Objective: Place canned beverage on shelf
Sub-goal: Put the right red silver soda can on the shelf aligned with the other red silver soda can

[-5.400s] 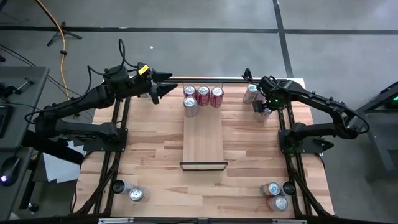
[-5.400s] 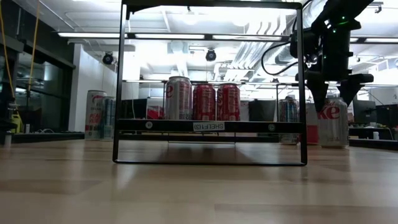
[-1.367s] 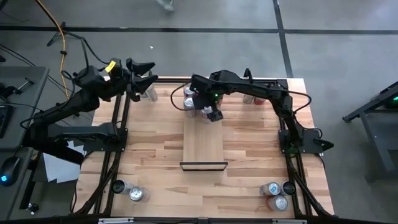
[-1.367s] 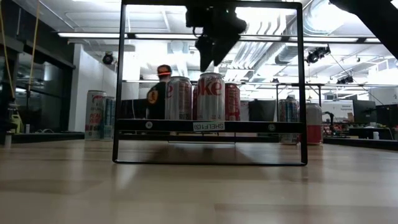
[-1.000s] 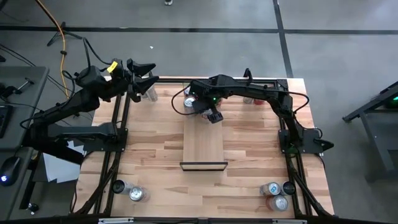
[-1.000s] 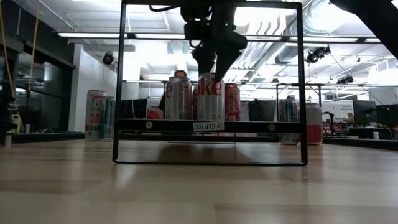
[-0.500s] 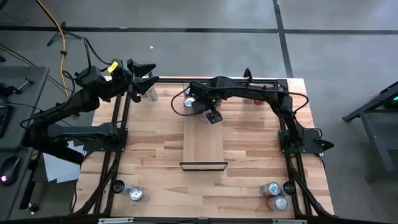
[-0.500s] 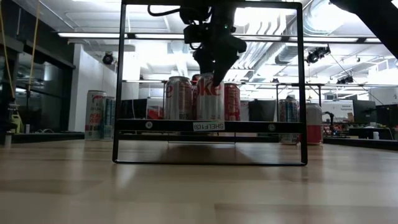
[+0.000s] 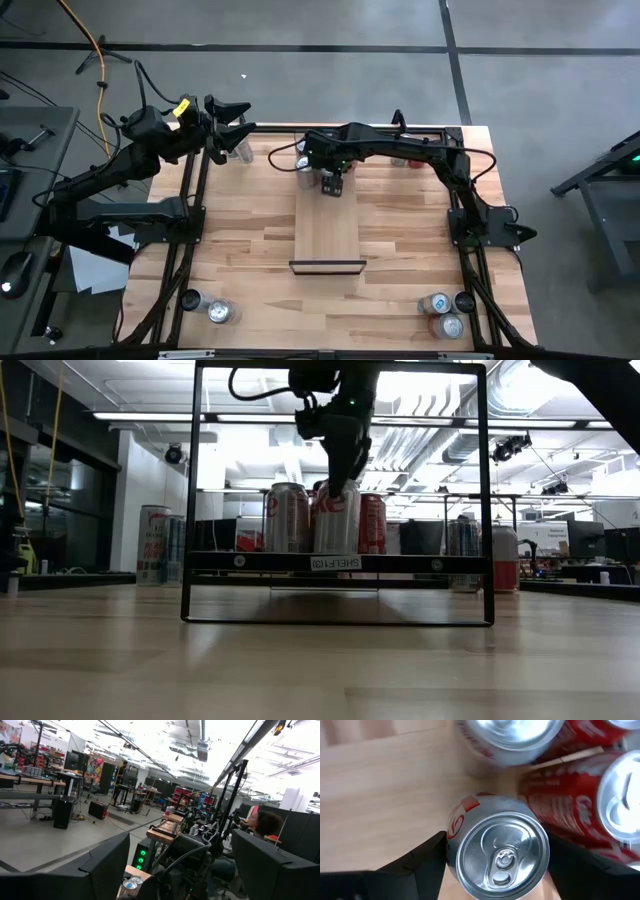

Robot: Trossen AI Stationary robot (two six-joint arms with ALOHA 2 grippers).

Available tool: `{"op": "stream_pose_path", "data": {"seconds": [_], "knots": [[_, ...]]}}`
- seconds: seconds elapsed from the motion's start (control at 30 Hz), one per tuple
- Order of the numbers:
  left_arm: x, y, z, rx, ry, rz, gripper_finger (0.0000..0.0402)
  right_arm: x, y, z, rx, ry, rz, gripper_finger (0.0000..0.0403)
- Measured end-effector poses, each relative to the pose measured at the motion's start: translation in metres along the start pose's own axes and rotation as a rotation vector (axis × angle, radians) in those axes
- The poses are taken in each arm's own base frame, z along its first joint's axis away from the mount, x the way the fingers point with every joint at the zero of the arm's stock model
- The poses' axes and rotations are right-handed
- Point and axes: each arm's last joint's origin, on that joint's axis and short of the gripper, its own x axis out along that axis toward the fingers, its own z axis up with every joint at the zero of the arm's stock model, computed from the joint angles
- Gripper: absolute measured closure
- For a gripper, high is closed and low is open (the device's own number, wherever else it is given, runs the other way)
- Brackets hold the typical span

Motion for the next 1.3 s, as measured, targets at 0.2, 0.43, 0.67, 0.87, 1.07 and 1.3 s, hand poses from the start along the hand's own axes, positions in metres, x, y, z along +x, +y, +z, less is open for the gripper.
{"op": "stream_pose_path", "data": {"seconds": [0.2, 0.43, 0.67, 0.87, 1.07, 1.3], "knots": [[0.0000, 0.0000, 0.0000, 0.000, 0.000, 0.001, 0.0103, -0.0001, -0.0023, -0.0002, 0.242, -0.005, -0.081, 0.0123], [0.0000, 0.0000, 0.0000, 0.000, -0.001, 0.002, 0.0103, -0.0002, -0.0027, 0.0001, 0.334, -0.014, -0.098, 0.0121], [0.0000, 0.0001, 0.0002, 0.000, -0.002, 0.004, 0.0103, -0.0001, -0.0012, 0.0034, 0.324, -0.041, -0.044, 0.0119], [0.0000, 0.0000, 0.0002, 0.000, -0.002, 0.004, 0.0103, -0.0003, -0.0017, 0.0042, 0.267, -0.047, -0.045, 0.0118], [0.0000, 0.0000, 0.0002, 0.011, -0.002, 0.004, 0.0103, -0.0001, -0.0028, 0.0015, 0.213, -0.019, -0.049, 0.0118], [0.0000, 0.0000, 0.0004, 0.016, -0.004, 0.004, 0.0103, -0.0001, -0.0033, 0.0032, 0.209, -0.037, -0.049, 0.0118]]}}
